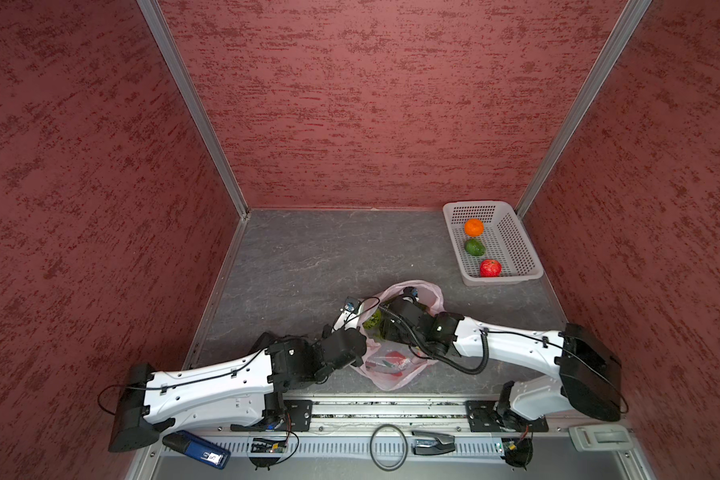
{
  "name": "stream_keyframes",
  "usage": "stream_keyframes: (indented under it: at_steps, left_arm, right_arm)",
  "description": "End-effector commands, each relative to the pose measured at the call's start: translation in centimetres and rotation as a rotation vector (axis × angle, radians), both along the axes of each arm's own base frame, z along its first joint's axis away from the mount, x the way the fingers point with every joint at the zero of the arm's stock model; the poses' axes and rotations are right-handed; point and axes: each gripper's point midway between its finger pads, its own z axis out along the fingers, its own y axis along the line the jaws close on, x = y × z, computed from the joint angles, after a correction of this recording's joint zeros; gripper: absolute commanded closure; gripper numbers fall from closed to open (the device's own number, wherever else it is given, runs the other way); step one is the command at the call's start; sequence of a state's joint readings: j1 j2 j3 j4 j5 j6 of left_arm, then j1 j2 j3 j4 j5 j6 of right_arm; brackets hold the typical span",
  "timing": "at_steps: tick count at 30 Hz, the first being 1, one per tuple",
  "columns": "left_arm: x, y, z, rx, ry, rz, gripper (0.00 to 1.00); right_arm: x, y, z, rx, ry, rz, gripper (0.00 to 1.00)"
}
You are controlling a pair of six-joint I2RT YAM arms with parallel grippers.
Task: Untie the knot of the plastic bag and take out the fruit
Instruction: 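Lift the mangosteen out of the bag and carry it to the white basket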
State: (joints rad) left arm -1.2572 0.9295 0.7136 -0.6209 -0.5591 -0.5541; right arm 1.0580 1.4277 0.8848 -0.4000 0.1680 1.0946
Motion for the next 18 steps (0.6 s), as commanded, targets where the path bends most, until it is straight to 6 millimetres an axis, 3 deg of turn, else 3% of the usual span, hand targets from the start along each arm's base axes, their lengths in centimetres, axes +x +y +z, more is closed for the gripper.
stream_keyframes:
  at_steps: [1,18]
  left_arm:
    - [0.3,-0.2,1.2,-0.028,-0.015,0.020,1.00]
    - [0.4,0.2,1.8,-0.030,-0.032,0.023,1.00]
  right_arm:
    - [-1.0,0.3,2.9,0.011,-0.010,0.022,0.61]
    - [-2.7,-0.6,14.9,0.137,-0.119,0.084,0.61]
